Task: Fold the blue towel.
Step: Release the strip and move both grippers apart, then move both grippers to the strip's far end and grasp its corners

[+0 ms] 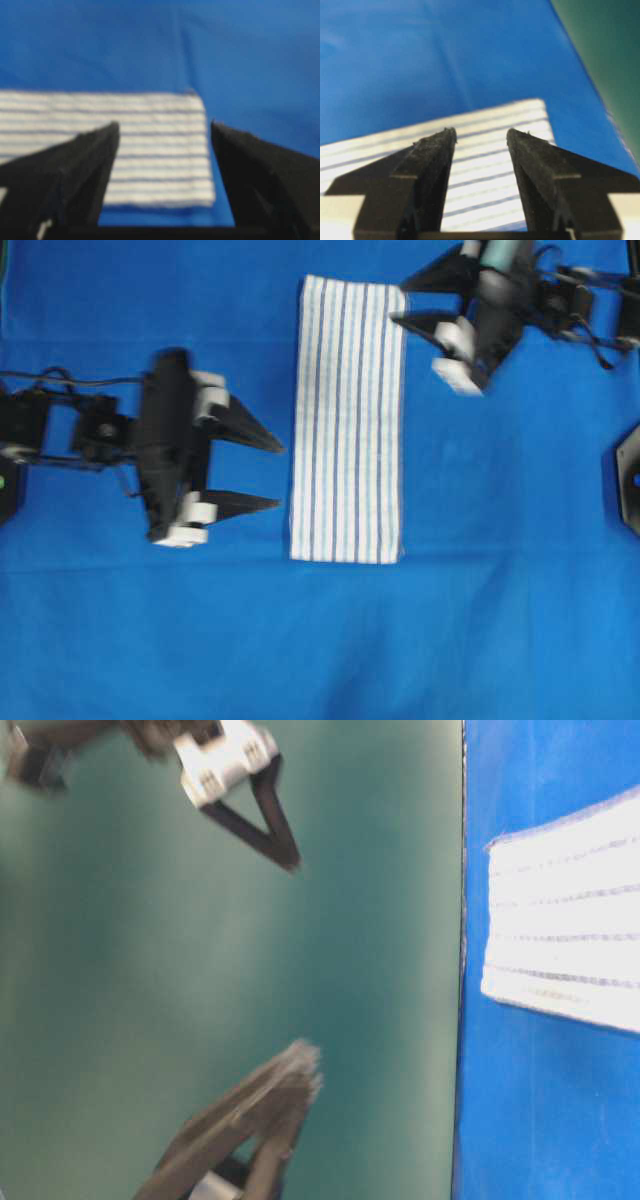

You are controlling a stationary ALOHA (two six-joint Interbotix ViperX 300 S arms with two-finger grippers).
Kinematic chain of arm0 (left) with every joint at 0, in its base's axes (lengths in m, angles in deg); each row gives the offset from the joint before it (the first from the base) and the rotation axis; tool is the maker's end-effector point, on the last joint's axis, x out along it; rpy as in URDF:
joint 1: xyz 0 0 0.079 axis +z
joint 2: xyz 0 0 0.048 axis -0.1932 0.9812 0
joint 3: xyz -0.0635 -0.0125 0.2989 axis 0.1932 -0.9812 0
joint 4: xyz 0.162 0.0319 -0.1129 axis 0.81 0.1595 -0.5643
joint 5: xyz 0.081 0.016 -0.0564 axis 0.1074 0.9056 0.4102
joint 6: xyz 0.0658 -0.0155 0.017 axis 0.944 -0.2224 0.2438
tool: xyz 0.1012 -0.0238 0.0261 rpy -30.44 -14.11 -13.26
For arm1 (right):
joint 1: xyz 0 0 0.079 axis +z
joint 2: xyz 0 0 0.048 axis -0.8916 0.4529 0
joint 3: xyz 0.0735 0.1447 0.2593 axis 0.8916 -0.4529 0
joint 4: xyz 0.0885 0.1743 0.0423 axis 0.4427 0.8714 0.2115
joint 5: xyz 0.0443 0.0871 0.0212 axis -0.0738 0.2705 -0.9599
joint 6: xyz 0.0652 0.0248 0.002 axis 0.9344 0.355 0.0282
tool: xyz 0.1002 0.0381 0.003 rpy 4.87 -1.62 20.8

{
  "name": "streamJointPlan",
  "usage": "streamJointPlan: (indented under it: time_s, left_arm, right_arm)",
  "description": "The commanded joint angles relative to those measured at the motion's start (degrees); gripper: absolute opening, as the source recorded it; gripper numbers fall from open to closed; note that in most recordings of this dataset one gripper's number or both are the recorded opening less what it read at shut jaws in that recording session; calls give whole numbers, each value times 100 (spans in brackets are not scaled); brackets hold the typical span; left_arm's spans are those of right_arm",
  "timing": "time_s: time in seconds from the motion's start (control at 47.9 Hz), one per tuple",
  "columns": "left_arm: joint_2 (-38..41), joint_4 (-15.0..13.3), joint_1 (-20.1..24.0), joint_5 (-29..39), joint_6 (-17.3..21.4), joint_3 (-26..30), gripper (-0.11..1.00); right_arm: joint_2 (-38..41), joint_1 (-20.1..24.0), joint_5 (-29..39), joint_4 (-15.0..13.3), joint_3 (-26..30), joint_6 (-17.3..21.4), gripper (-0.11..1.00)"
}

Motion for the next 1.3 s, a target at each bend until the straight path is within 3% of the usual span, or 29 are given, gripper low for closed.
streamJointPlan:
  time_s: [0.0,0.209,0.46,0.773,0.899,1.045,1.275]
  left_arm:
    - [-466,18,176,-466,132,-299,66]
    - [-1354,9,624,-1169,132,-1134,66]
    - [-1503,9,835,-1679,97,-1547,66]
    - [-1230,9,870,-1705,105,-1389,66]
    - [-976,9,1072,-1714,114,-1230,74]
    - [-387,9,1538,-1714,132,-879,89]
    - [984,9,2347,-1714,132,-132,92]
  right_arm:
    - [-694,141,-290,44,-325,18,51]
    - [-1819,299,-536,255,-1178,53,52]
    - [-1960,387,-853,448,-1661,53,56]
    - [-1793,387,-958,439,-1617,35,57]
    - [-1652,281,-976,439,-1529,35,63]
    - [-1213,-229,-1081,431,-1397,26,70]
    - [18,-1081,-1187,387,-958,-44,69]
